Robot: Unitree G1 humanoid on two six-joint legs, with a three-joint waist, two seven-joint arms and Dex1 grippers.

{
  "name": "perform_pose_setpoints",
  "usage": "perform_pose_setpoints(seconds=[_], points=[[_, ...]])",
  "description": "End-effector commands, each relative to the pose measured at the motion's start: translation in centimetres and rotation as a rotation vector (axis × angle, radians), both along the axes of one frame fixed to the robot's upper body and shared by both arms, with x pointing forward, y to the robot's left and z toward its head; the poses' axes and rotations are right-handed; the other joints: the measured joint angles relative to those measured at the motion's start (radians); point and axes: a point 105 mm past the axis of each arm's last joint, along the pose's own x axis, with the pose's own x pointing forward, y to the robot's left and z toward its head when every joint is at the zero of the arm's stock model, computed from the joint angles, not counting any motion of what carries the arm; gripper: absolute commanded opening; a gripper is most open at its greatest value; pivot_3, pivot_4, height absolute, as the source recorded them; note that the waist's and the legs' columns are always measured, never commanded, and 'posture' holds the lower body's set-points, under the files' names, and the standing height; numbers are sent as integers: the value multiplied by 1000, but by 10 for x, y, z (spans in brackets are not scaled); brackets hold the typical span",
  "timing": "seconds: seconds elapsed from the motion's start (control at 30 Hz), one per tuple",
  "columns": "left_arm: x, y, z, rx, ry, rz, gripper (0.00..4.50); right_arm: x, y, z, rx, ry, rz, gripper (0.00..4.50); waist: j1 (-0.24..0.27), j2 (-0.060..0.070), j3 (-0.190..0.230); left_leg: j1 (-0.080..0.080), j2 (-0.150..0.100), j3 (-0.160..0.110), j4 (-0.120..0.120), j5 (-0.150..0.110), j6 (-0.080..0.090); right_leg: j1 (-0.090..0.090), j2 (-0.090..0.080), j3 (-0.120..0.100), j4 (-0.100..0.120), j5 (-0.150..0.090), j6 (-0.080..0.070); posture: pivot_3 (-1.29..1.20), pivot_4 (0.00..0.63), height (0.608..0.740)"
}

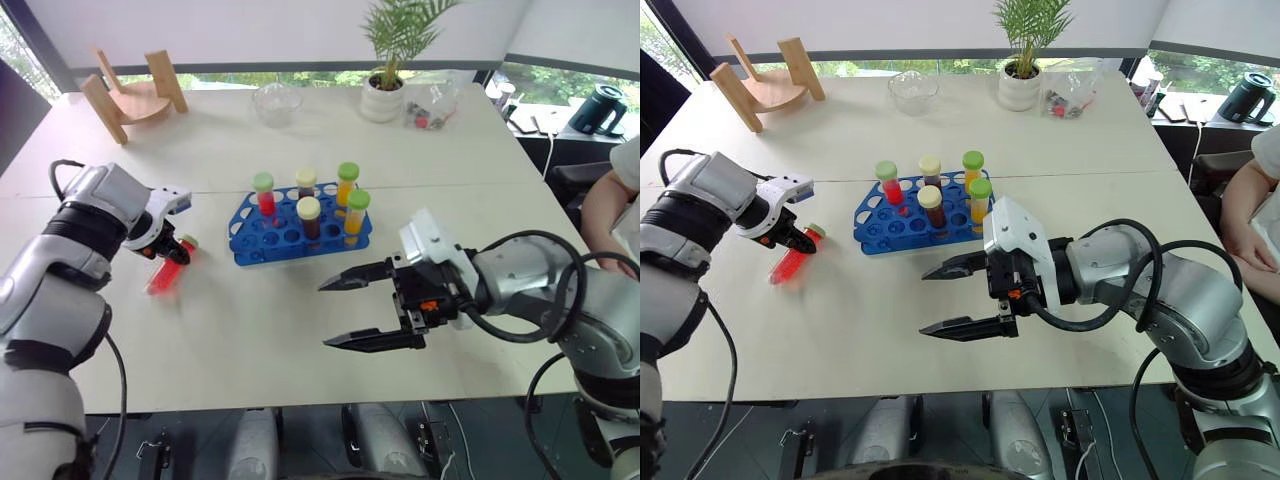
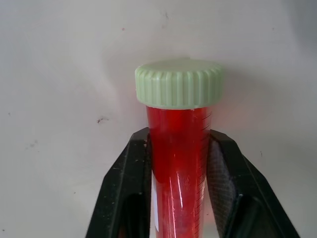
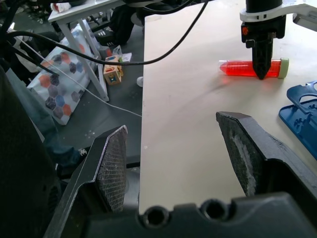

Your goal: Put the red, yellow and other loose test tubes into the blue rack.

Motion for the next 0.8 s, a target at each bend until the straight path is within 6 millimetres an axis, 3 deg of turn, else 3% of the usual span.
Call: perform_pose_setpoints(seconds=[0.03,0.07,0.13,0.2,0.23,0.33,0.43,0.53,0.8], points=[[17,-12,27,-68,-143,-98,872,-1,-6,0,-22,-34,-18,3184,8,-1,1,0,0,0,0,0,0,0,0,0,0,0,0,0,150,740],[24,-18,51,-134,-242,-130,872,0,-9,-1,-25,-28,-35,3184,10,-2,1,0,0,0,0,0,0,0,0,0,0,0,0,0,150,740],[34,-24,125,-341,-646,-296,872,10,-19,-1,-9,-9,-114,3184,17,-4,2,-2,0,0,0,0,0,-2,0,-1,0,0,0,0,150,740],[19,-30,179,-527,-980,-438,872,19,-27,-2,7,2,-175,3184,15,-5,3,-11,2,-2,4,0,0,-7,0,-3,0,0,0,0,150,740],[3,-34,186,-664,-1018,-457,872,25,-28,0,28,4,-202,3184,8,-4,2,-13,2,-2,4,1,-1,-9,-1,-3,0,1,0,0,150,740],[-20,-54,172,-856,-1031,-436,872,38,-32,6,70,7,-252,3184,1,3,-1,-10,-2,3,0,0,-1,-9,-9,-2,-1,-1,2,0,150,740],[-31,-77,154,-923,-1148,-427,872,48,-35,13,99,7,-291,3184,14,5,-2,-5,-5,3,0,0,0,-3,-12,-2,-1,-1,4,0,150,740],[-32,-88,128,-942,-1188,-341,872,56,-40,16,107,18,-314,3184,18,-1,1,-5,-5,0,4,1,-2,-1,-9,-3,0,1,5,0,150,740],[-35,-109,77,-903,-1193,-291,872,65,-46,15,90,46,-319,3184,17,-1,0,1,-5,2,5,1,-2,7,-9,-2,-2,2,7,0,150,740]])
